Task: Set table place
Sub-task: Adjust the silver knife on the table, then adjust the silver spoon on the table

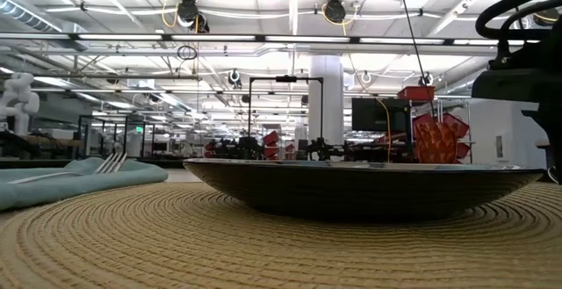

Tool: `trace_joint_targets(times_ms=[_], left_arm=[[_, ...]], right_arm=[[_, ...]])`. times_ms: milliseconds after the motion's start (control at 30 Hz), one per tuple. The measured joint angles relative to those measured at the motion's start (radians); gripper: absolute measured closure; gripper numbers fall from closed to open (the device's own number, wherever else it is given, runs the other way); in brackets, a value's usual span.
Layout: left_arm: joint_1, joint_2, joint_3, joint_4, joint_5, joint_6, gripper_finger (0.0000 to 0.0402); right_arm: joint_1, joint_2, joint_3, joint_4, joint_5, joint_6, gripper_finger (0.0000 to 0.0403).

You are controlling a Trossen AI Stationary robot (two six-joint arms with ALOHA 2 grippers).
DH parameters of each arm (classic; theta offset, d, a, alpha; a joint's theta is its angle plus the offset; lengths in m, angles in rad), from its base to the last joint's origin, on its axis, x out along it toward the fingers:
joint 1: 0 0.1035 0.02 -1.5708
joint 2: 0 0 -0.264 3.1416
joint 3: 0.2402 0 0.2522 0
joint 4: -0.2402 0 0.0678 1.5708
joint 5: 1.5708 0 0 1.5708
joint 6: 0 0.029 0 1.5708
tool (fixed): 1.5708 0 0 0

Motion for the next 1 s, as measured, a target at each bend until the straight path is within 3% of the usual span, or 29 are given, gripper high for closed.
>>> trace_joint_targets(times_ms=[167, 367, 800, 1000], left_arm=[[0.0, 0.0, -0.055, 0.0, 0.0, -0.022, 0.0336], [0.0, 0.0, -0.079, -0.001, -0.001, -0.027, 0.0336], [0.0, 0.0, -0.079, -0.001, -0.004, -0.044, 0.0336], [0.0, 0.0, -0.079, -0.001, -0.004, -0.048, 0.0336]], right_arm=[[0.001, 0.002, 0.004, -0.006, 0.001, -0.014, 0.0347], [0.008, 0.011, 0.064, -0.137, -0.036, -0.023, 0.0331], [0.013, 0.007, 0.11, -0.232, 0.025, -0.038, 0.0329], [0.034, 0.006, 0.111, -0.397, -0.057, -0.037, 0.0329]])
